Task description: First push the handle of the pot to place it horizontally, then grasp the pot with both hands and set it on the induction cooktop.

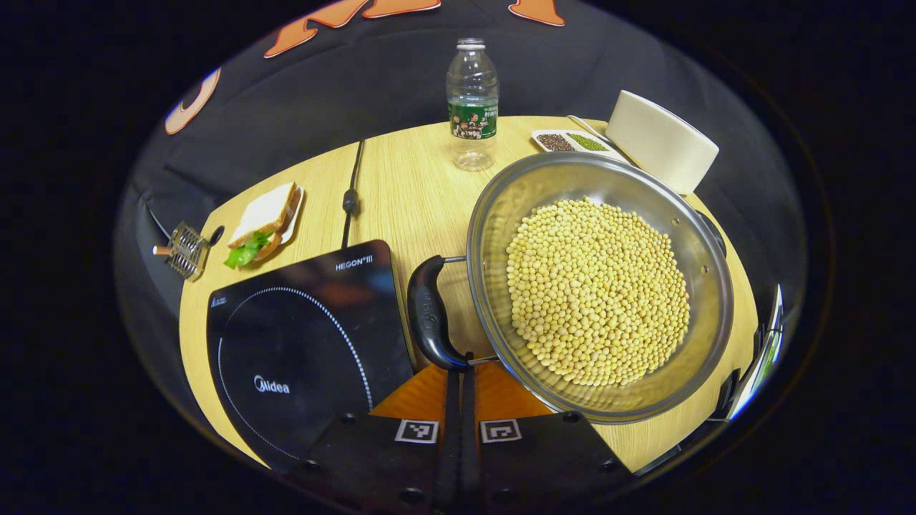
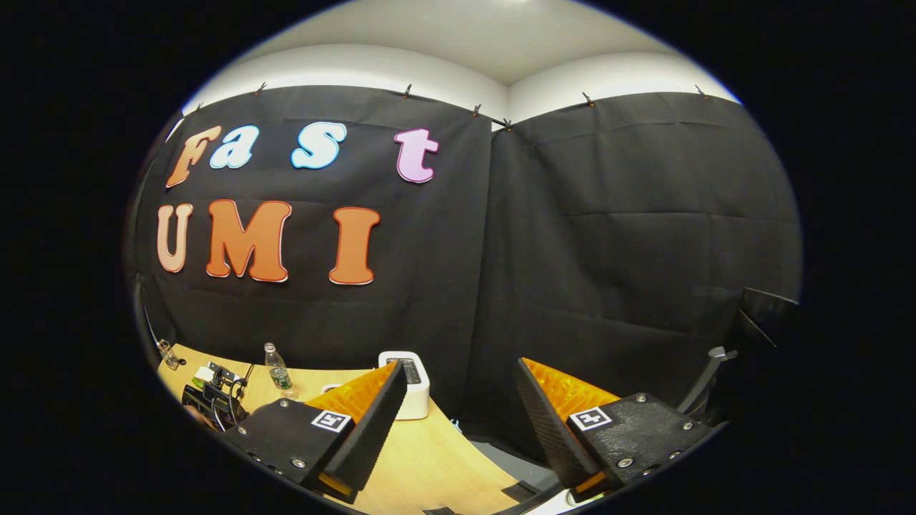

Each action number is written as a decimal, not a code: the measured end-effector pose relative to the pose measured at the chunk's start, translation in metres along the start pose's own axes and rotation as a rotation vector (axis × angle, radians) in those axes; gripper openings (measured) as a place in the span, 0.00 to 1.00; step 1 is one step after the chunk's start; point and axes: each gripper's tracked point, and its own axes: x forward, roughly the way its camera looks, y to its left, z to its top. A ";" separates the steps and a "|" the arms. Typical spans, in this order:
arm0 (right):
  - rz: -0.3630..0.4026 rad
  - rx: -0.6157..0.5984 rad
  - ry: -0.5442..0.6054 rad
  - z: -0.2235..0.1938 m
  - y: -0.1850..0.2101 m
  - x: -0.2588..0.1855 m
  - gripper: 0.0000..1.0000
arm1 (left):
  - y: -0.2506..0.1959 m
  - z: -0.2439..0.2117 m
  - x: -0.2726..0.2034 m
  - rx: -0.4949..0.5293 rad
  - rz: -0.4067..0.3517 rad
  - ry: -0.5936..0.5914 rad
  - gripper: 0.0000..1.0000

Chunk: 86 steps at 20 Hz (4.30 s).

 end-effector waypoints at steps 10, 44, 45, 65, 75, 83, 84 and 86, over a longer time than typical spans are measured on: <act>0.009 0.035 0.090 -0.026 0.012 0.020 0.95 | -0.007 0.010 -0.020 -0.017 -0.102 -0.009 0.08; 0.481 -0.079 0.724 -0.270 0.221 0.134 0.94 | -0.005 0.068 0.004 -0.139 -0.115 -0.048 0.99; 0.481 -0.090 0.743 -0.277 0.223 0.135 0.94 | -0.007 0.068 0.007 -0.144 -0.120 -0.045 0.99; 0.390 -0.100 0.994 -0.383 0.232 0.133 0.69 | -0.008 0.055 0.050 -0.268 -0.051 -0.088 0.73; 0.396 -0.022 1.040 -0.383 0.236 0.121 0.58 | -0.003 0.062 0.045 -0.195 0.011 -0.109 0.74; 0.489 0.015 0.939 -0.392 0.240 0.133 0.60 | 0.021 0.083 -0.032 -0.186 0.103 -0.243 0.73; 0.512 0.007 0.925 -0.392 0.240 0.134 0.55 | 0.027 0.084 -0.043 -0.193 0.120 -0.257 0.72; 0.562 -0.007 0.894 -0.395 0.241 0.139 0.55 | 0.043 0.082 -0.068 -0.194 0.150 -0.269 0.72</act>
